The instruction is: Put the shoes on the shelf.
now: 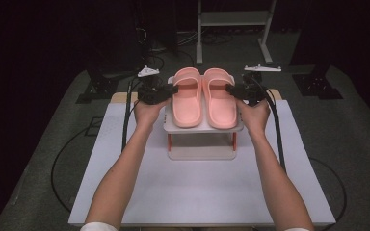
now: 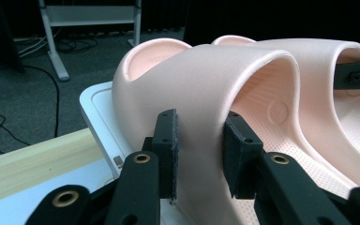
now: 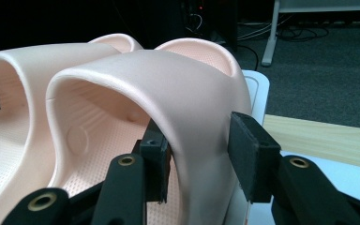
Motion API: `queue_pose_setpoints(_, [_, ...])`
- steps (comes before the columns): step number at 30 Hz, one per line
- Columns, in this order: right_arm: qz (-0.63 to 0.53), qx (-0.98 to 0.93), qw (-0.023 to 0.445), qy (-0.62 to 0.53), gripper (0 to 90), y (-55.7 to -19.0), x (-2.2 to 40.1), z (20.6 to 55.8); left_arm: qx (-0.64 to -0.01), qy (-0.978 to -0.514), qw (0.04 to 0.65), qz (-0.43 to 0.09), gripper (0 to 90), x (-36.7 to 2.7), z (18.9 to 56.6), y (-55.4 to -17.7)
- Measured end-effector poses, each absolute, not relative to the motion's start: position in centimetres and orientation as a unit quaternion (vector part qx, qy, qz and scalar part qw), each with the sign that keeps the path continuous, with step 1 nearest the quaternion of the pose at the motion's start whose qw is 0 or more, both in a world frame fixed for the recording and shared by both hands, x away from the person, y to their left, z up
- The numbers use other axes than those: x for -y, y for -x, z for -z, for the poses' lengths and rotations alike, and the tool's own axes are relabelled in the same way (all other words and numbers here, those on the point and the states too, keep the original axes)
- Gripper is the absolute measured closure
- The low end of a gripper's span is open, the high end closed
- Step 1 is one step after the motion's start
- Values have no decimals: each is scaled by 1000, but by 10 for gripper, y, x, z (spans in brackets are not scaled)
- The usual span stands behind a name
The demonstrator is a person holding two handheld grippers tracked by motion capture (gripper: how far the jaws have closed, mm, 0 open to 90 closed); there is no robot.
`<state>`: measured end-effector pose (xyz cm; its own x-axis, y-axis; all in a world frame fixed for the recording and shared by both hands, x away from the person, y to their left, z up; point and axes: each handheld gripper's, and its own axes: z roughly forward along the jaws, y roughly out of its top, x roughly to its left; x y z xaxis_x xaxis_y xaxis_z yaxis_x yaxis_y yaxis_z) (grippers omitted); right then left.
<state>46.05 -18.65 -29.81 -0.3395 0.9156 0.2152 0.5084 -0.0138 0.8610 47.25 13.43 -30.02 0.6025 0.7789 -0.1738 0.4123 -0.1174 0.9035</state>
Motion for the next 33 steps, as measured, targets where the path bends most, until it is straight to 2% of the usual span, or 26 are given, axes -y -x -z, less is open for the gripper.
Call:
queue_pose_setpoints(20, [-477,-637,227,-561,613,-467,188,300,-409,-719,534,-176,622,-135,298,-469])
queue_pose_setpoints(33, [-472,-641,227,-560,599,-466,182,298,-408,-723,530,-172,656,-134,301,-471])
